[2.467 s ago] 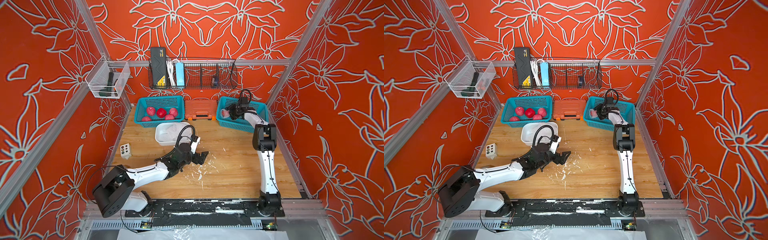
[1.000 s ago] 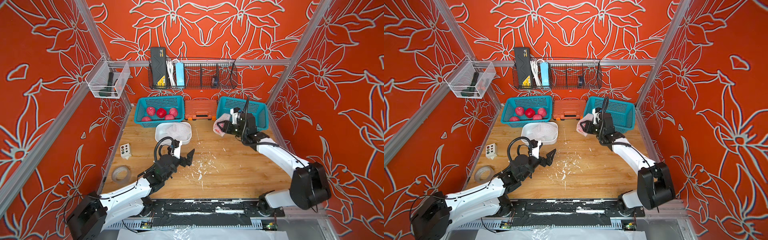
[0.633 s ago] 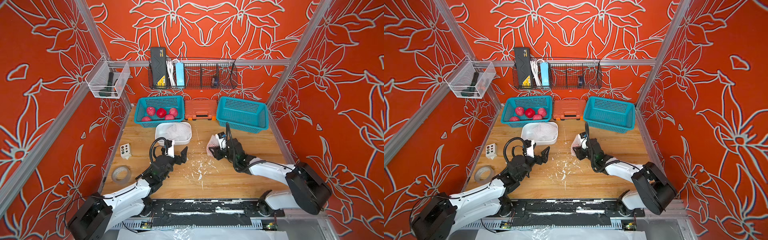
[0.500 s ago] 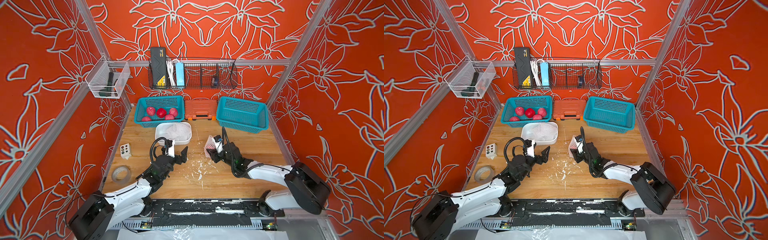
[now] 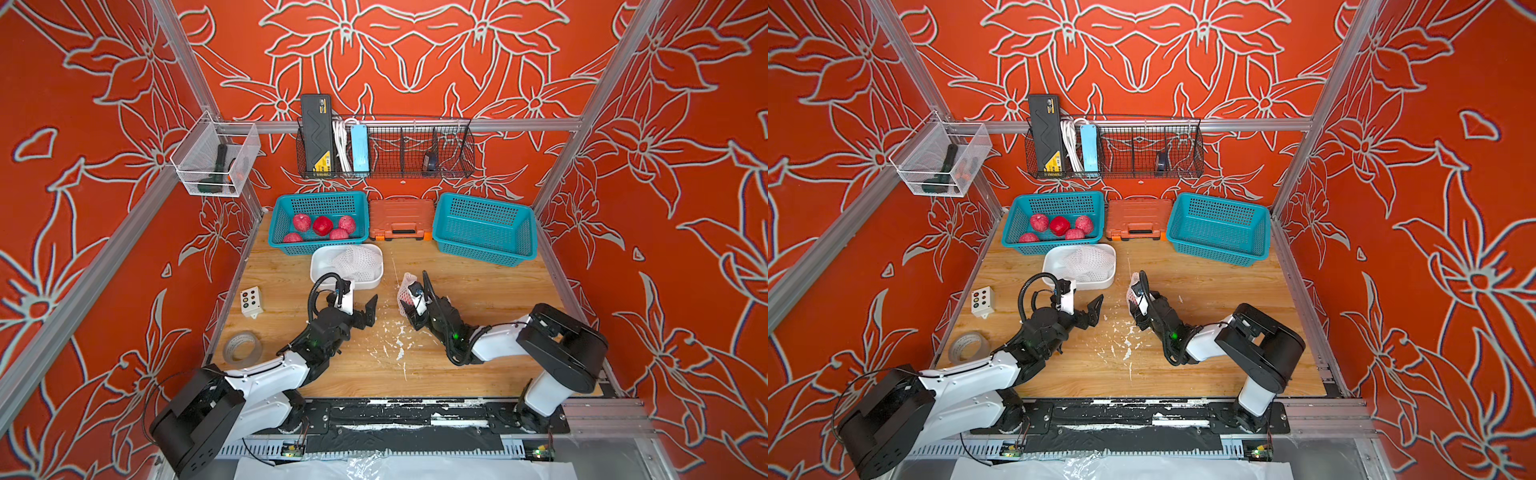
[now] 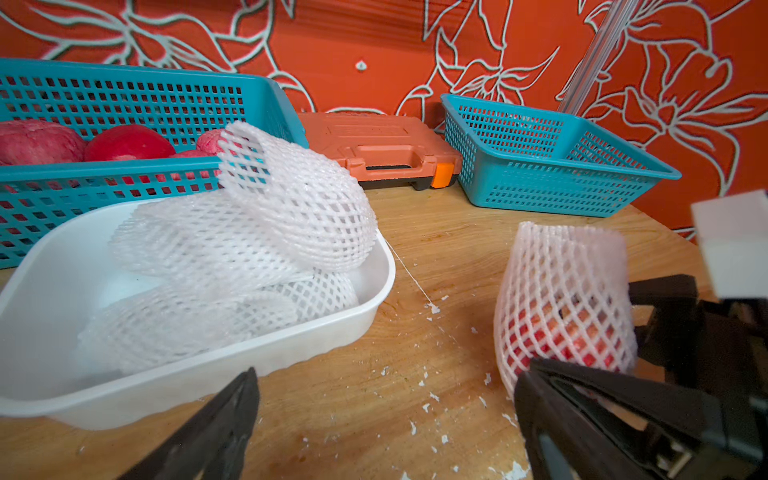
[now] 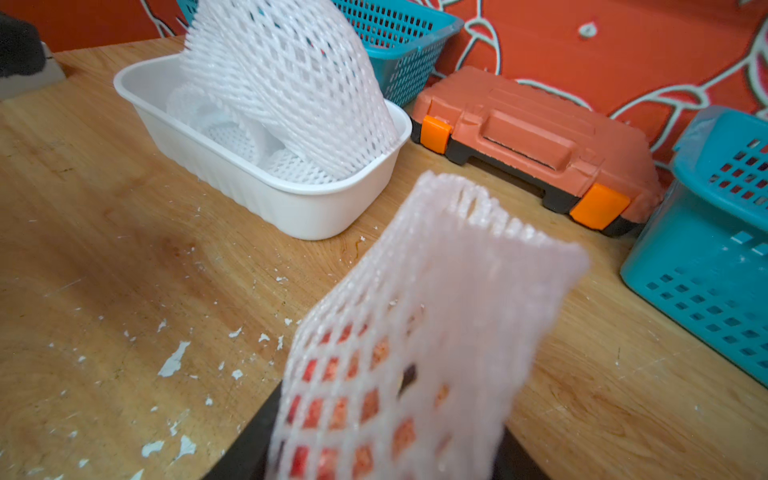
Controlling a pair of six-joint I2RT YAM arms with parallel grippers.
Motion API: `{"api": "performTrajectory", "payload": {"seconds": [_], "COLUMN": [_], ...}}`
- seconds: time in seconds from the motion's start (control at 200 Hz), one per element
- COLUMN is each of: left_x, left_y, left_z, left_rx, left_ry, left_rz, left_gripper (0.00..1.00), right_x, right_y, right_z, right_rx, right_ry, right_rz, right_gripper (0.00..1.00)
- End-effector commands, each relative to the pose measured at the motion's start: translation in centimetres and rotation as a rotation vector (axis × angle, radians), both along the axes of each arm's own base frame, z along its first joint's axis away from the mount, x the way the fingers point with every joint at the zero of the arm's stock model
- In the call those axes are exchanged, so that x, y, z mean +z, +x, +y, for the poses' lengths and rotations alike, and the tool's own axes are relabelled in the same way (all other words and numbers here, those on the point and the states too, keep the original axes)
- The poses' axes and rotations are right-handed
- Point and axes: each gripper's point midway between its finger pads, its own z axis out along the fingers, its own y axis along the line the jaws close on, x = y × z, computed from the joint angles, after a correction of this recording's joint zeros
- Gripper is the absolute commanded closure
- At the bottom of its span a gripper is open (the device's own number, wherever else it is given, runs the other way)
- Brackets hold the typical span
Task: Remove foam nets from apples
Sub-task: Place the apple at the center of the board, then remove the foam net from the apple.
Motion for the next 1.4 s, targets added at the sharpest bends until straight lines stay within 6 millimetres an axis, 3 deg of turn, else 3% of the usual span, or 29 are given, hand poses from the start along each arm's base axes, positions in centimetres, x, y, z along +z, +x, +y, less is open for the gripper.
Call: {"api": "performTrajectory", "payload": {"seconds": [0.0,0.155,0.335,0.395,0.505,0.771,0.931,1.091,1.261,1.391], "left_x": [1.5,1.3,1.6,1.8,2.3,3.8,4.0,4.8,6.1,7.7], "left_y": [0.5,0.3,-0.1,-0.4,-0.9,-2.1,-1.5,-1.3,-3.0,-4.9], "left_z": [0.3,0.4,0.3,-0.2,-1.2,-3.9,-4.0,-4.6,-5.2,-6.4], "left_rx": [0.014,0.009,-0.012,-0.047,-0.114,-0.281,-0.272,-0.293,-0.385,-0.53], "left_ry": [-0.011,-0.009,-0.007,-0.003,-0.01,-0.073,-0.058,-0.07,-0.125,-0.151], "left_rz": [-0.052,-0.045,-0.051,-0.062,-0.075,-0.098,-0.085,-0.105,-0.191,-0.27], "left_gripper": [0.07,0.06,0.04,0.03,0.03,0.03,0.03,0.03,0.03,0.03], "right_x": [0.4,-0.3,0.6,1.6,3.7,8.8,10.7,9.3,8.0,8.1], "right_y": [0.1,-0.5,-1.0,-1.4,-2.3,-4.8,-5.0,-4.3,-4.8,-5.6], "right_z": [0.8,1.4,1.1,0.7,0.1,-1.9,-2.4,-1.6,0.1,0.8], "right_rx": [0.008,0.028,0.03,0.035,0.06,0.119,0.15,0.18,0.282,0.361], "right_ry": [0.021,0.019,0.047,0.06,0.075,0.105,0.115,0.111,0.094,0.117], "right_rz": [-0.051,-0.04,-0.036,-0.05,-0.052,-0.088,-0.091,-0.034,0.006,0.012], "right_gripper": [0.42,0.33,0.23,0.12,0.02,0.02,0.09,0.25,0.45,0.48]}}
